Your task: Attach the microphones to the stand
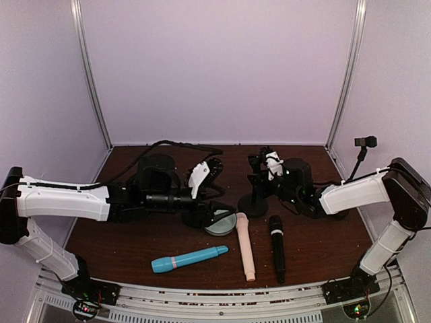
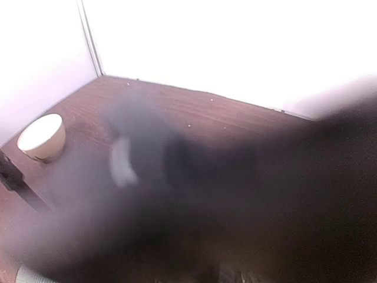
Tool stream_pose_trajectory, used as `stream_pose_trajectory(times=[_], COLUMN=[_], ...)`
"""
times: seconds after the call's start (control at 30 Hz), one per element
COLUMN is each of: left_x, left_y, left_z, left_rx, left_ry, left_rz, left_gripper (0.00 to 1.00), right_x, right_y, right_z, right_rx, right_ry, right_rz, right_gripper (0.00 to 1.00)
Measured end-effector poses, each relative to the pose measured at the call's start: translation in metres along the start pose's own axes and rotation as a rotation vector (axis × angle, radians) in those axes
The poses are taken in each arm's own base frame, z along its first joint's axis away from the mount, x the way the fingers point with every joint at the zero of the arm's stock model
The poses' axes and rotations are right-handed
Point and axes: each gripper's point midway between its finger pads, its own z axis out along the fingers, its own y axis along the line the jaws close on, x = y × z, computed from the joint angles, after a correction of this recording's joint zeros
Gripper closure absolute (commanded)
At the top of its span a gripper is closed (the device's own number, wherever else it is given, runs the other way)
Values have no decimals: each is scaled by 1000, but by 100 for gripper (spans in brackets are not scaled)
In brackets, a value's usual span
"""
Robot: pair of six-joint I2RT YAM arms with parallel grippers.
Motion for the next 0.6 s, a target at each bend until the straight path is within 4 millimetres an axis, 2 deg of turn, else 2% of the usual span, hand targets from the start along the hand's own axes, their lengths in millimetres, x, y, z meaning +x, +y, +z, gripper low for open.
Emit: stream_pose_trajectory(times=[0.2,0.37,0.47,0.6], left_x=[1,9,21,47], left_y=[-1,0,4,11], left_z=[-2,-13,-21,-37], left_rx=[1,-18,-56,-118], left_ry=[2,43,102,201], left_rz=[-1,-12,-33,-73], left_gripper=[29,28,28,26], right_x=[-7,-2,7,12], right_y=[-1,-3,-3,3], right_z=[-20,-37,-52,-79], right_rx=[-8,-8,-10,-23], right_ry=[-24,-16,4,17], right_rz=[21,46,53,69], right_gripper=[39,36,33,33])
